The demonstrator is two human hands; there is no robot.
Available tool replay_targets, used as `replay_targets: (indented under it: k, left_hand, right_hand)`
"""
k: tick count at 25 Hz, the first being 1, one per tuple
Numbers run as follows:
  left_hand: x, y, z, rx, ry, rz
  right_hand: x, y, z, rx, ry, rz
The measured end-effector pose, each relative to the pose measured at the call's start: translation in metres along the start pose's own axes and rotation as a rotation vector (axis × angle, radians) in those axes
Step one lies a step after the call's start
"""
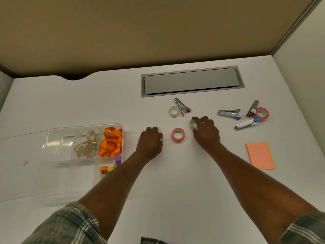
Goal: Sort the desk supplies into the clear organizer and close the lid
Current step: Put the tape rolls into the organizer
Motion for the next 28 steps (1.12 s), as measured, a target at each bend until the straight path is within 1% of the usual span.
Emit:
replay_targets:
  k: [1, 3, 6, 8, 10, 12, 13, 15, 17, 18, 21, 24, 26, 28]
  left_hand:
    - [-0.003, 0.002, -0.003, -0.038, -0.021, -0.092]
    - [-0.013, 0.010, -0.009, -0.163, -0.085, -0.372]
    - [-0.015, 0.031, -0.024, -0.465, -0.136, -0.933]
    - [-0.016, 0.038, -0.039, -0.642, -0.166, -1.266]
    - [-0.025, 0.044, -0.051, -0.738, -0.209, -1.411]
    - [-0.040, 0.054, -0.064, -0.784, -0.246, -1.490]
    - [-0.047, 0.062, -0.072, -0.797, -0.267, -1.530]
    - [-0.059, 0.082, -0.092, -0.810, -0.320, -1.599]
    - [-0.066, 0.111, -0.116, -0.835, -0.375, -1.601]
    - [-0.069, 0.128, -0.128, -0.851, -0.401, -1.581]
    - [-0.084, 0.182, -0.166, -0.848, -0.494, -1.441]
    - [-0.109, 0.223, -0.191, -0.730, -0.541, -1.123]
    - [-0.119, 0.238, -0.197, -0.646, -0.510, -0.866]
    - [-0.122, 0.247, -0.195, -0.570, -0.483, -0.674]
  right_hand:
    - [-0.001, -0.003, 0.001, 0.047, 0.003, 0.048]
    - [-0.005, -0.012, 0.000, 0.164, -0.017, 0.191]
    - [-0.012, -0.019, -0.002, 0.301, -0.122, 0.445]
    - [-0.012, -0.012, -0.006, 0.376, -0.150, 0.615]
    - [-0.007, 0.009, -0.014, 0.487, -0.076, 0.891]
    - [-0.001, 0.053, -0.023, 0.521, 0.041, 1.152]
    - [-0.001, 0.081, -0.029, 0.503, 0.100, 1.220]
    - [0.002, 0.136, -0.040, 0.404, 0.185, 1.238]
    - [0.012, 0.185, -0.051, 0.285, 0.242, 1.202]
    - [0.019, 0.208, -0.056, 0.226, 0.258, 1.145]
    - [0.030, 0.275, -0.067, -0.012, 0.234, 0.836]
    - [0.040, 0.333, -0.076, -0.229, 0.163, 0.593]
    - [0.048, 0.361, -0.078, -0.355, 0.107, 0.419]
    - [0.055, 0.380, -0.077, -0.475, 0.066, 0.225]
Point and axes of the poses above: each hand's wrist, its own z-axis towards the middle knuckle, its own x-axis out of the palm, y = z × x, the point moved 10 cm from there along z, towards the middle knuckle, and after that the axes turned 3 degrees about x, right-handed, at the moved point
